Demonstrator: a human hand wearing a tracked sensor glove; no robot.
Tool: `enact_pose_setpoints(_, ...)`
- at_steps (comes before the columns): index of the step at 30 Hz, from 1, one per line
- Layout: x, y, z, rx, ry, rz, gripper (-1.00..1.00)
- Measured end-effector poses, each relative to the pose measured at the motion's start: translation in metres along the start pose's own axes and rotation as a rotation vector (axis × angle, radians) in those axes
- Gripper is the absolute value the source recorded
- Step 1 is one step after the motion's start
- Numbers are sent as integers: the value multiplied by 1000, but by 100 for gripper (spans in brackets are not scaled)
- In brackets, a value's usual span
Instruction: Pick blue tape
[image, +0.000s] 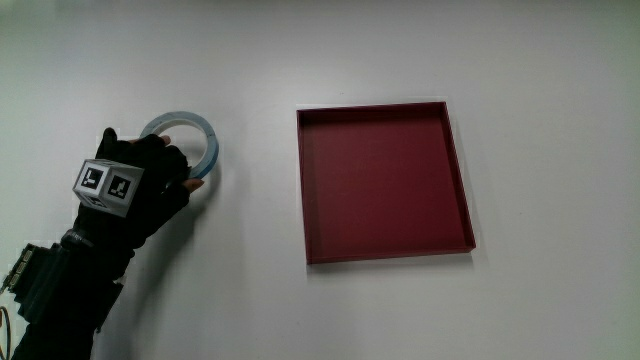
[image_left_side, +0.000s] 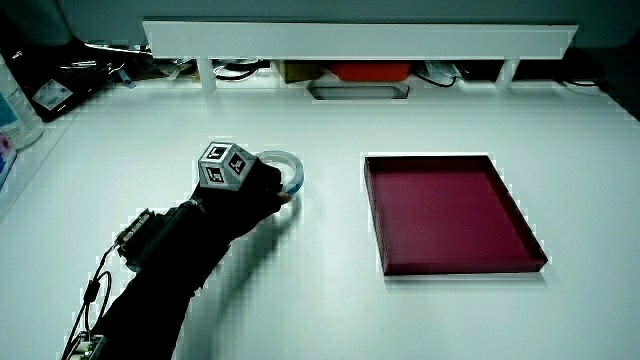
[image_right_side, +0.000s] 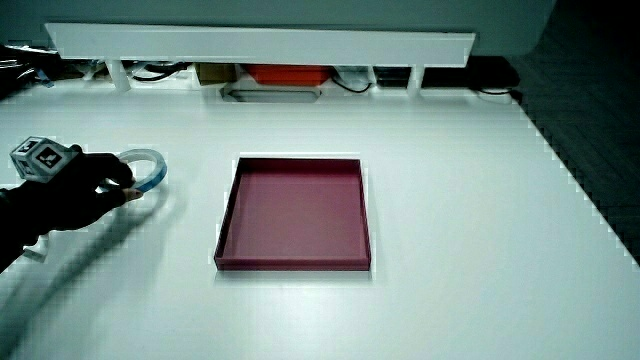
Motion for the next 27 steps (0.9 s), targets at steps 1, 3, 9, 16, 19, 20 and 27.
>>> enact_pose_setpoints(1,0,0,0,6,-25,-8,100)
enact_pose_setpoints(3,10,0,10,27,-12,-30,100)
enact_pose_setpoints(9,41,2,29,62,-15,-114,100)
enact_pose_setpoints(16,79,8,44,96,31,-223,100)
enact_pose_setpoints(19,98,13,51,111,45,-287,100)
enact_pose_setpoints(20,98,16,45,118,-9,-285,100)
enact_pose_setpoints(27,124,32,34,122,-89,-339,100)
